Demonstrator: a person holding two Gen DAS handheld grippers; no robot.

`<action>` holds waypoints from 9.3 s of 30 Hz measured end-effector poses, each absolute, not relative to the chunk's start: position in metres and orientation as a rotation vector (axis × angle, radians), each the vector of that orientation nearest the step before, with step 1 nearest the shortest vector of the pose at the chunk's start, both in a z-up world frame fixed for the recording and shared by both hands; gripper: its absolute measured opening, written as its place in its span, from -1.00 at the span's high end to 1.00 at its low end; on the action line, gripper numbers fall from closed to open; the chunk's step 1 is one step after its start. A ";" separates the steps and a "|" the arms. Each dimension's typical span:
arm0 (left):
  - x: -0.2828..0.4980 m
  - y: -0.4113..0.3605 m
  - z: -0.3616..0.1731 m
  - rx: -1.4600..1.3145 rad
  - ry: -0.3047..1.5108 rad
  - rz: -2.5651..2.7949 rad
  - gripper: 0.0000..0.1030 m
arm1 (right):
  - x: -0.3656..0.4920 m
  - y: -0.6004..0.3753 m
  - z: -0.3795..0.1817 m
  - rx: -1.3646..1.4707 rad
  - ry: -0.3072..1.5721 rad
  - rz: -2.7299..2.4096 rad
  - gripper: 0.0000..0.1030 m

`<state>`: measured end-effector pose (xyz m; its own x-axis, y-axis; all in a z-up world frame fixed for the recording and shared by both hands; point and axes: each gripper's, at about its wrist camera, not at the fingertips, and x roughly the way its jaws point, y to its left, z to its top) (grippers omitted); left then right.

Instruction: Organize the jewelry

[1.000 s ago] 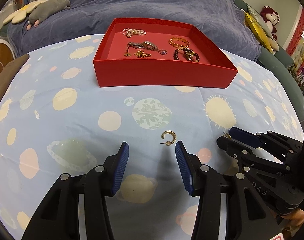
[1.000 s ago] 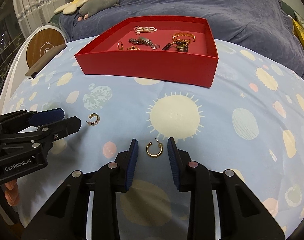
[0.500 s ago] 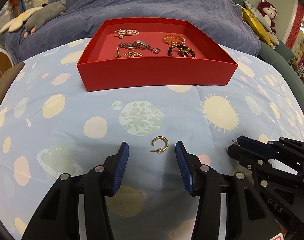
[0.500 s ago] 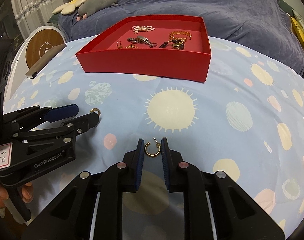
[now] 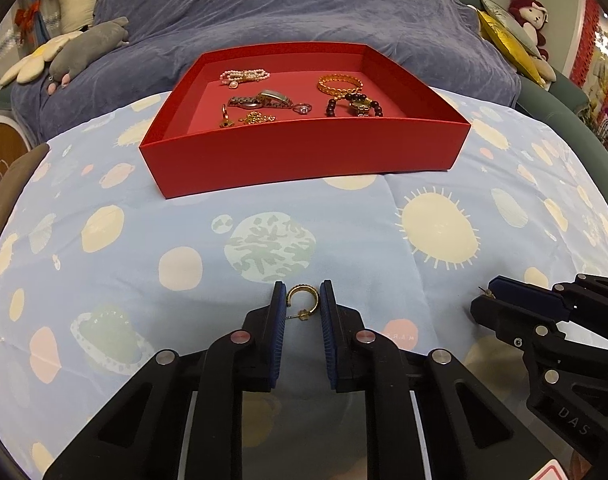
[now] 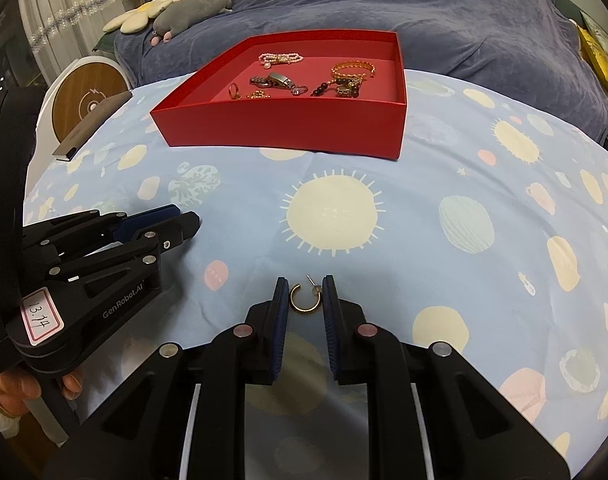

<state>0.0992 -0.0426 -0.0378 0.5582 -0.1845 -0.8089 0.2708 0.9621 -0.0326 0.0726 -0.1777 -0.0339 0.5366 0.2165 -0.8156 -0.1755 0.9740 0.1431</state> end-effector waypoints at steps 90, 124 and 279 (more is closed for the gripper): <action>0.256 -0.023 -0.011 0.032 0.907 -0.187 0.56 | 0.254 -0.145 -0.006 0.122 0.856 0.224 0.66; 0.089 -0.032 0.019 0.038 0.862 -0.207 0.41 | 0.081 -0.166 0.008 0.118 0.909 0.181 0.55; 0.092 -0.008 0.022 0.025 0.864 0.009 -0.57 | 0.077 -0.167 0.010 0.087 0.823 -0.005 -0.77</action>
